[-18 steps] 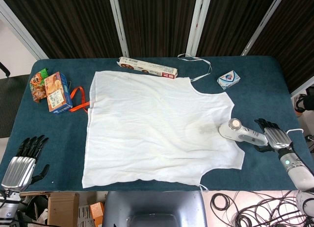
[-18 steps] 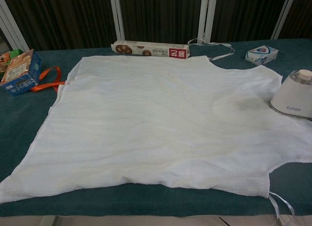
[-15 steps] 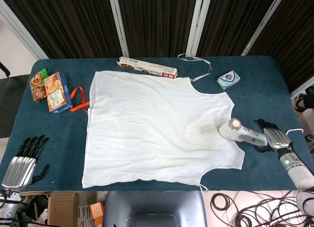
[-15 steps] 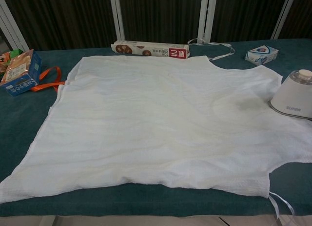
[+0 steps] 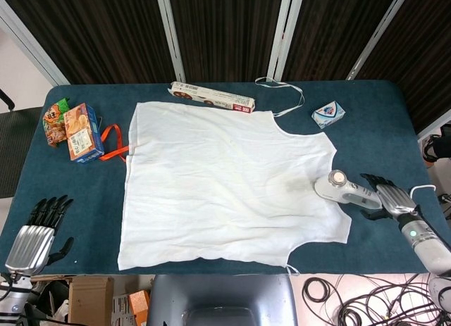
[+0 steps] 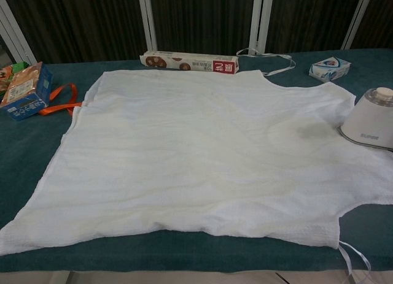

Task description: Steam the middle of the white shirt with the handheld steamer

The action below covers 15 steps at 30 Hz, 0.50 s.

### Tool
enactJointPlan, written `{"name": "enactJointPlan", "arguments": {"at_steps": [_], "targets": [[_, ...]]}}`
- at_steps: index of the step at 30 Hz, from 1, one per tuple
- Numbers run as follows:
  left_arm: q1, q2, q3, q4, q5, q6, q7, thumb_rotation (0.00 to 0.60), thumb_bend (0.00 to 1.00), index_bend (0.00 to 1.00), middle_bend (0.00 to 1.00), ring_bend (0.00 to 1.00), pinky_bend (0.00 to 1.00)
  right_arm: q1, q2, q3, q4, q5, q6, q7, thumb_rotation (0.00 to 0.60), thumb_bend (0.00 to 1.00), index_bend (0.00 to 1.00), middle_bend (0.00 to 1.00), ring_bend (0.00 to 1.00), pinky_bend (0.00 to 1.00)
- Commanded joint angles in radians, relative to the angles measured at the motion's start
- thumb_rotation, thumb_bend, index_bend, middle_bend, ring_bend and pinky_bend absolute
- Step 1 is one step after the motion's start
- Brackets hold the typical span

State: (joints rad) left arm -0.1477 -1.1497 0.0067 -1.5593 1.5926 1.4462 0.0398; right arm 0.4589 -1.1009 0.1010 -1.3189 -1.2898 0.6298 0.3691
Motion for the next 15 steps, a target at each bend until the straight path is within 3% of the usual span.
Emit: {"name": "enactJointPlan", "arguments": {"at_steps": [1, 15], "targets": [[0.000, 0.000, 0.001, -0.001, 0.002, 0.001, 0.000, 0.600, 0.38, 0.00, 0.04, 0.00, 0.00, 0.015, -0.008, -0.005, 0.023, -0.030, -0.030, 0.072, 0.600, 0.24, 0.14, 0.14, 0.06, 0.19], [-0.001, 0.003, 0.000, 0.000, 0.000, 0.002, -0.006, 0.600, 0.38, 0.00, 0.04, 0.00, 0.00, 0.049, -0.017, -0.041, 0.075, -0.151, -0.061, 0.335, 0.600, 0.24, 0.25, 0.23, 0.19, 0.33]]}}
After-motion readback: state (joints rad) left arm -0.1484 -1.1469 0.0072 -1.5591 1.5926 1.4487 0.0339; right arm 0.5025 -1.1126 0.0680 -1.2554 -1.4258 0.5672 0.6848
